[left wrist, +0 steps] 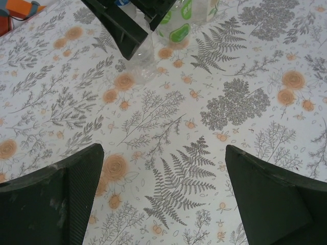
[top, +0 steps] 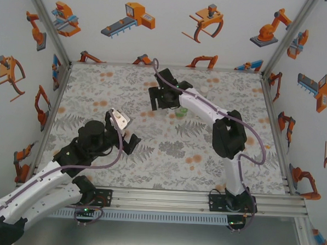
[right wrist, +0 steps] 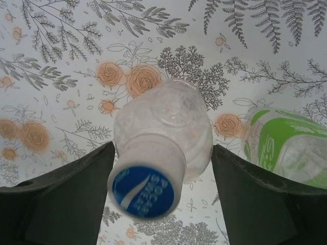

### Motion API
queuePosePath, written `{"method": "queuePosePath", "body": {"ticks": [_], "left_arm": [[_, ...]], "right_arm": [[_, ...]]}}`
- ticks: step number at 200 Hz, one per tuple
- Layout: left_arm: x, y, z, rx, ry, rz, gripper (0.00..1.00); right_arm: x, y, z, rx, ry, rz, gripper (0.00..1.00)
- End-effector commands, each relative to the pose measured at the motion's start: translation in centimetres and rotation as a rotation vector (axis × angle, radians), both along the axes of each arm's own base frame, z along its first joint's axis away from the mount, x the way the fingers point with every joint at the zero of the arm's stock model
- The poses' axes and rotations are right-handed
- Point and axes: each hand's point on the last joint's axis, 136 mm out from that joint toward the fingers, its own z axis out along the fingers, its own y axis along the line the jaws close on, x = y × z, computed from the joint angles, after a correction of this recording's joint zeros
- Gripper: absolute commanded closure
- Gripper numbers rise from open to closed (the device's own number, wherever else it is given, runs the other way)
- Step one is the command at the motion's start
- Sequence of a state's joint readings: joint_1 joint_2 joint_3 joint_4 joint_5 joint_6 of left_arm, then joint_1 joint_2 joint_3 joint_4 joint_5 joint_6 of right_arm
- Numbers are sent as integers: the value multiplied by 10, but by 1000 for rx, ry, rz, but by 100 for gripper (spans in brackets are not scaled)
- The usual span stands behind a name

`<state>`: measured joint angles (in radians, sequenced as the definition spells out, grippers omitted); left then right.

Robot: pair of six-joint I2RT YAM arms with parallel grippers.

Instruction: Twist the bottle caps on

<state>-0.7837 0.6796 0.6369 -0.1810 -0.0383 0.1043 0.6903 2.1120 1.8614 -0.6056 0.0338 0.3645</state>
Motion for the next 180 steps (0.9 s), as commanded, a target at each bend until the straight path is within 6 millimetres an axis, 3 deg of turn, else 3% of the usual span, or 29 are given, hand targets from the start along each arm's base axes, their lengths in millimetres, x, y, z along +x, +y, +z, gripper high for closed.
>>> {"method": "queuePosePath", "body": {"ticks": [1,49,76,108,146,162,180], "left_arm": [[12,2,5,-20,-16,47,5],[43,12,-2,-13,-6,159,4],[61,15,-6,5,-11,210,4],[83,23,-16,50,-4,299,3],[110,46,-25,85,-30,459,3],[121,58,-28,99,-42,527,3],[130,72,-32,120,-51,594,3]], "right_arm": [[2,-7,70,41,-113,0,29],[-13,-32,133,54,-217,-7,27],[-22,-61,164,47,-279,-36,25],[-33,-109,191,16,-336,-104,24],[-41,-181,196,-48,-372,-223,14],[-43,-213,187,-91,-366,-283,2],[-45,-247,173,-133,-348,-355,1]]}}
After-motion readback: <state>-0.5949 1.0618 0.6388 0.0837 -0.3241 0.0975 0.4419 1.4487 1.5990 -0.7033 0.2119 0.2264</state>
